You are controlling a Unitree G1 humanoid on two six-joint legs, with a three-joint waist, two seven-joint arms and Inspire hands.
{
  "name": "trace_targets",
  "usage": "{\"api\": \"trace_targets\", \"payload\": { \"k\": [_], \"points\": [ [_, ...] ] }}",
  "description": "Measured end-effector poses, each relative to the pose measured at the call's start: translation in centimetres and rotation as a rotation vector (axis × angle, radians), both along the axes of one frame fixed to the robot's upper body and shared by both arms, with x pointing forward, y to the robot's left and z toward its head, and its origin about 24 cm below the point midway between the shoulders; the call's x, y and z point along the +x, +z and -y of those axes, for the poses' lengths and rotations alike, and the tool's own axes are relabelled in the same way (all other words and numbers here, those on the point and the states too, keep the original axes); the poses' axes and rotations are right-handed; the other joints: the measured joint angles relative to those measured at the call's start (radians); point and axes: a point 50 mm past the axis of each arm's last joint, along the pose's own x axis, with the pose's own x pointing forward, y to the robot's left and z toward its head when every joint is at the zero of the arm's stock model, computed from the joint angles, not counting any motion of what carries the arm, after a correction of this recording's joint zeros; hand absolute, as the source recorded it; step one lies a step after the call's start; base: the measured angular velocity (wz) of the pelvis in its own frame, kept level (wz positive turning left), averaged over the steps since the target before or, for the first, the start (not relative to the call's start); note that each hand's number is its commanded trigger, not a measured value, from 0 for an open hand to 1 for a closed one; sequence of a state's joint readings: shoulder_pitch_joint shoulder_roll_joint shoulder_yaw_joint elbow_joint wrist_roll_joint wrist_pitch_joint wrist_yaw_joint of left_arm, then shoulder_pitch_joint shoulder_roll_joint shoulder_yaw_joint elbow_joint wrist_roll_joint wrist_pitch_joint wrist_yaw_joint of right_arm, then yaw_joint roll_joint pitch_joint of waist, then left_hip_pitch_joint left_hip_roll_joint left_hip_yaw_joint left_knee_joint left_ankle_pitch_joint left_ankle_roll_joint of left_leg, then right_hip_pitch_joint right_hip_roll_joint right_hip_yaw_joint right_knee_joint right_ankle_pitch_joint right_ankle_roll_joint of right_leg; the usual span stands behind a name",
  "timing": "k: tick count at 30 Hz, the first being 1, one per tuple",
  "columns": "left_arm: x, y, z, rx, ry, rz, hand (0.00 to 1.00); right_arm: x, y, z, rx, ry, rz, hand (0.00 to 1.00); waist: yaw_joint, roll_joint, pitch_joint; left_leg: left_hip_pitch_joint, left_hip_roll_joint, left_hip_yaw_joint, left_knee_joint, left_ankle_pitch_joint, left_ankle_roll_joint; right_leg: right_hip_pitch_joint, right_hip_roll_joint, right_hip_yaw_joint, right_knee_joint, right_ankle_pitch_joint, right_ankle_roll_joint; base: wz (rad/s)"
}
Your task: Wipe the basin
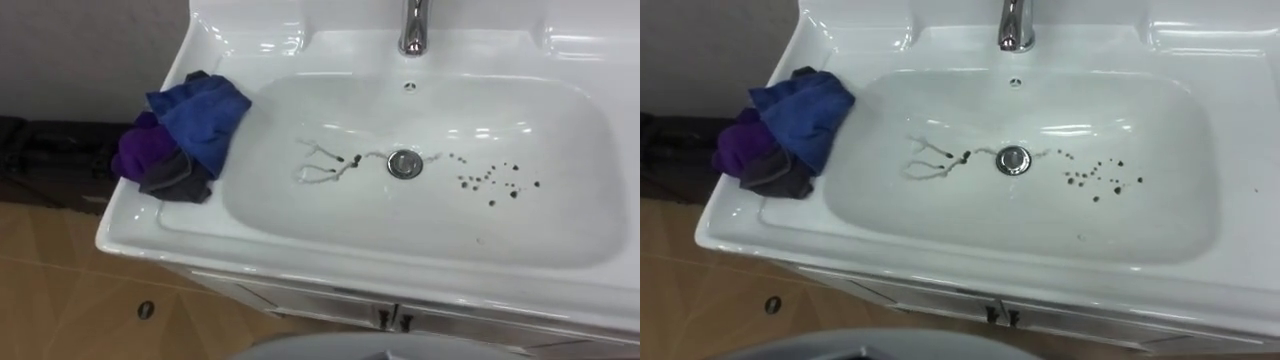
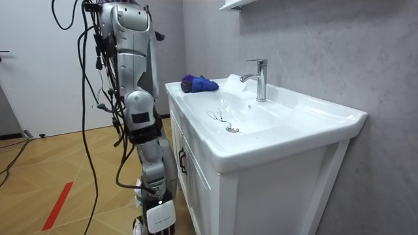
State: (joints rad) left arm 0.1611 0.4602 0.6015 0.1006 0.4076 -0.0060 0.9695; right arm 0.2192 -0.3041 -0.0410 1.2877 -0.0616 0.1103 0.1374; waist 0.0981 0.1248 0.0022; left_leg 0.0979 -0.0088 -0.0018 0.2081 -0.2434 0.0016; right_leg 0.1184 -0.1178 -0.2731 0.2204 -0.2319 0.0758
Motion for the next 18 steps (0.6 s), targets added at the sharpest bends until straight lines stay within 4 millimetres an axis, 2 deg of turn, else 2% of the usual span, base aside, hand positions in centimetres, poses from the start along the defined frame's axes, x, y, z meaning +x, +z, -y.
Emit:
{"api": "trace_targets", "payload": {
  "k": [5, 7, 11, 14, 18],
  "points": [
    [0.6, -0.6, 0.9, -0.020, -0.043, -0.028, 0.00, 0.0, -0.1, -0.4, 0.044, 0.044, -0.020, 0.00, -0.014, -0.015, -0.0018, 0.012, 0.005, 0.026, -0.009, 0.000, 0.000, -0.006, 0.005, 0.023, 0.000, 0.002, -0.002, -0.16],
    [1.5, -1.1, 2.0, -0.033, -0.106, -0.054, 0.00, 0.0, -0.2, -0.7, 0.065, 0.084, -0.037, 0.00, -0.020, -0.031, -0.0028, 0.017, 0.006, 0.029, -0.009, 0.000, 0.000, -0.003, 0.006, 0.028, 0.000, 0.002, -0.002, -0.06],
    [2.9, -2.5, 3.8, -0.063, -0.209, -0.138, 0.00, 0.5, -0.3, -0.9, 0.087, 0.139, -0.044, 0.00, -0.041, -0.047, -0.0072, 0.022, 0.011, 0.032, -0.009, 0.000, 0.000, 0.002, 0.010, 0.030, -0.001, 0.003, -0.003, -0.02],
    [3.4, -3.6, 5.0, -0.107, -0.263, -0.173, 0.00, 0.8, -0.3, -0.9, 0.098, 0.145, -0.040, 0.00, -0.043, -0.057, -0.0034, 0.034, 0.017, 0.053, -0.009, 0.000, 0.000, 0.003, 0.017, 0.056, -0.002, 0.005, -0.007, -0.25],
    [3.8, -4.4, 5.9, -0.136, -0.302, -0.193, 0.00, 1.0, -0.4, -1.1, 0.105, 0.155, -0.040, 0.00, -0.065, -0.068, -0.0056, 0.037, 0.017, 0.068, -0.011, 0.000, 0.000, 0.002, 0.018, 0.076, -0.001, 0.007, -0.009, -0.13]
  ]
}}
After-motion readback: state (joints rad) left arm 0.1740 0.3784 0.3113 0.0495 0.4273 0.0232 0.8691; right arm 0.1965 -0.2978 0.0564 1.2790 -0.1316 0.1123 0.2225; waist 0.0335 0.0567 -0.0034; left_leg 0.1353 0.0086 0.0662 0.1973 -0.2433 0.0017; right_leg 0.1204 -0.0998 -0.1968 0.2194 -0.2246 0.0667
